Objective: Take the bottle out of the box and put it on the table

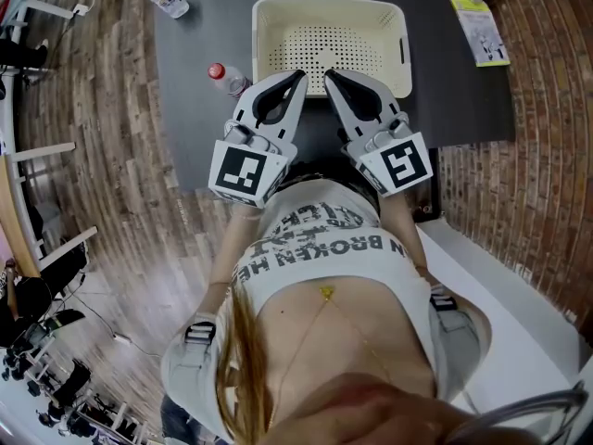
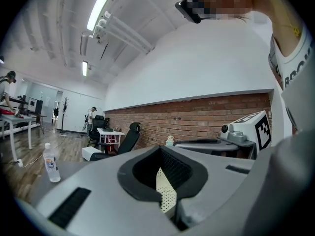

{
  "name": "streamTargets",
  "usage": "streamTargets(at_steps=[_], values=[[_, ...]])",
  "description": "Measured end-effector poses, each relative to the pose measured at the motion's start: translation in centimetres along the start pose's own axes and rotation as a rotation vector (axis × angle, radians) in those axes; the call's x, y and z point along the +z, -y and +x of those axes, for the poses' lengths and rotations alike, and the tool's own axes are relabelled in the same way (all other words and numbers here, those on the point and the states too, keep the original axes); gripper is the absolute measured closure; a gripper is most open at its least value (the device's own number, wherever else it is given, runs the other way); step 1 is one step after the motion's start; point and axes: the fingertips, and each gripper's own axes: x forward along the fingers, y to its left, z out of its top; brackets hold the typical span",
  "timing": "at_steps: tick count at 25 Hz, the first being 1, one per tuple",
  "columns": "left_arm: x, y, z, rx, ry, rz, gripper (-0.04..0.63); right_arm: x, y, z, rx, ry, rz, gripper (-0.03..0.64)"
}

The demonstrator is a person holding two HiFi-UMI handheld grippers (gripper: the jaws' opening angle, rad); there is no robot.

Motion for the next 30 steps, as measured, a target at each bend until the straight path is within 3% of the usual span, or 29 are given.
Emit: streamTargets(at_steps=[30], values=[[-1.1, 0.1, -0.1, 0.001, -0.022, -0.011, 0.589, -0.7, -0.3, -0.2, 0.013, -0.03, 0.002, 0.608]])
